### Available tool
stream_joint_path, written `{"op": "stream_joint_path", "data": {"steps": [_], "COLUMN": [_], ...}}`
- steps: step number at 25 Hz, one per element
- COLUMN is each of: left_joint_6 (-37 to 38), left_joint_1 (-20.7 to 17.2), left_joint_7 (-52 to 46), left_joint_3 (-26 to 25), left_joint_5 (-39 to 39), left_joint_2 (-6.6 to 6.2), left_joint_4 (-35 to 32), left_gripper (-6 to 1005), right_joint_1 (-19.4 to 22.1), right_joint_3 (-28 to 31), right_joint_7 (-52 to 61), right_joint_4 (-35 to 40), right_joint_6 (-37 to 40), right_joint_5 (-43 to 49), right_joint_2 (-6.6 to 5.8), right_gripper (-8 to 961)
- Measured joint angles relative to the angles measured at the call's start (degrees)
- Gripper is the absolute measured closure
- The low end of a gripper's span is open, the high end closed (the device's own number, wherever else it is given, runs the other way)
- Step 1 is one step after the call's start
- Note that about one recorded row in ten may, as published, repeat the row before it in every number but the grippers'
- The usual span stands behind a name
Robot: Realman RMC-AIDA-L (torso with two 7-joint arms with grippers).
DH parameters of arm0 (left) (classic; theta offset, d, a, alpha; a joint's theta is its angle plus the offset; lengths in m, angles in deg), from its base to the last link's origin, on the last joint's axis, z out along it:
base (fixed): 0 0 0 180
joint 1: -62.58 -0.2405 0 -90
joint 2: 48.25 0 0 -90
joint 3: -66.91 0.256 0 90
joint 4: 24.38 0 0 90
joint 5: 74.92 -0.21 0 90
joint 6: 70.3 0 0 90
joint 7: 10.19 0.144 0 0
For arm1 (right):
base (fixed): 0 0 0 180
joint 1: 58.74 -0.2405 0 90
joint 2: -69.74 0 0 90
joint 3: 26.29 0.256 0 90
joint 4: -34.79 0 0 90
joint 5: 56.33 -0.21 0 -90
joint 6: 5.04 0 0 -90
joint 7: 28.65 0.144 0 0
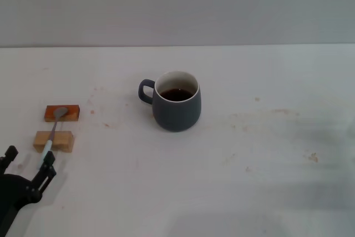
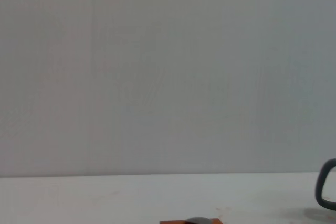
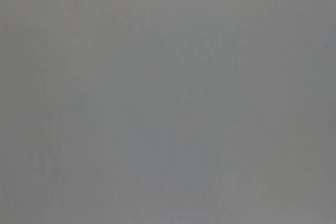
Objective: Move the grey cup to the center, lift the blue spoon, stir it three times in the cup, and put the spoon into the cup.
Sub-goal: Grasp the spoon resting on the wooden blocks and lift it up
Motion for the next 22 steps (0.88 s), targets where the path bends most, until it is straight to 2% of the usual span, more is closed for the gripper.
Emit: {"op": "stream_joint_path", "data": {"steps": [9,22], "left_joint_6": [-3.56,-5.51], "left_joint_1": [0.89,2.72], "left_joint_7": [4.09,4.54], "left_joint_3": [0.72,0.5], "left_joint_5": [0.42,0.49], "left_joint_2": [0.05,0.03], "left_joint_4": [0.7,0.04], "left_gripper": [215,227], "right_joint_1": [0.09,0.24], "right_joint_3": [-0.45,-0.51], "right_joint_7": [-0.01,-0.01], "right_joint_4": [-0.78,-1.31], "right_joint_6": [-0.02,0.22], "right_joint_5": [0.0,0.0], "right_joint_2": [-0.1,-0.19], "right_gripper": [954,954]}}
